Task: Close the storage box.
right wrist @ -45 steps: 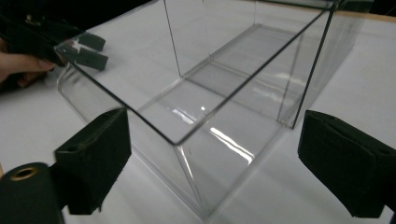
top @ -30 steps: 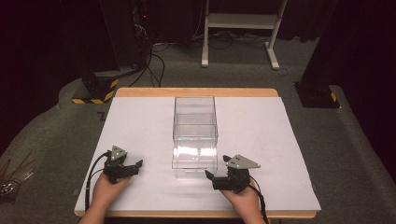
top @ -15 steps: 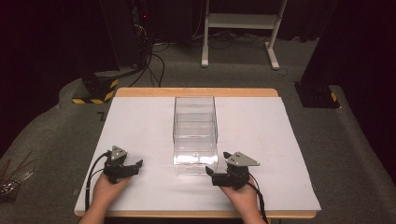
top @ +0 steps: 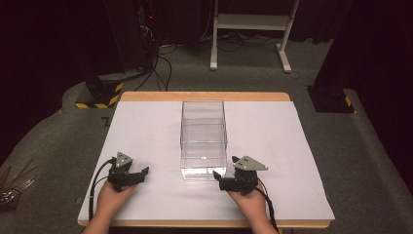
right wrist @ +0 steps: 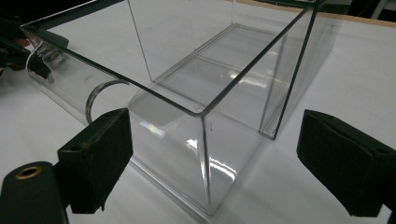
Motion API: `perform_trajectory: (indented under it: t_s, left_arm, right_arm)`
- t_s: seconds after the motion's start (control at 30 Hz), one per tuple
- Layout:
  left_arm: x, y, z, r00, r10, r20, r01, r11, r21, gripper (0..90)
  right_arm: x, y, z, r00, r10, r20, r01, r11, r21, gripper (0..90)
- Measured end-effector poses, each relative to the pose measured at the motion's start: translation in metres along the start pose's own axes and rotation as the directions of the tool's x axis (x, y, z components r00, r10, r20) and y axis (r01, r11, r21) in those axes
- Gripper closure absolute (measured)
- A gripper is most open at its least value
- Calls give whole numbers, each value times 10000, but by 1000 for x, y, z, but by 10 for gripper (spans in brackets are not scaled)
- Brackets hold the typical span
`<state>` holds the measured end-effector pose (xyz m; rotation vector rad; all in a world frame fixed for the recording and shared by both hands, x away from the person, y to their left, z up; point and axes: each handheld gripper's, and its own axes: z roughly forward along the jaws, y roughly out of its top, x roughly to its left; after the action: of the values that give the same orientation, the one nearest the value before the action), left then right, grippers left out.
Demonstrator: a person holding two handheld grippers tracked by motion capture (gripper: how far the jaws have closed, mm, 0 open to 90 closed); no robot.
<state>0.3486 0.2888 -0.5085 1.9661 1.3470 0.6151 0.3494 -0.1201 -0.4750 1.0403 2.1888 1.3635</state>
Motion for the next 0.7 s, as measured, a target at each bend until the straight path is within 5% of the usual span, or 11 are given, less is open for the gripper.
perform_trajectory:
  t_s: [0.7]
  left_arm:
    - [0, 0, 0, 10000, 19, 7, -19, 10000, 21, 240]
  right_arm:
    - [-9, 7, 17, 9994, 233, 257, -231, 9997, -76, 98]
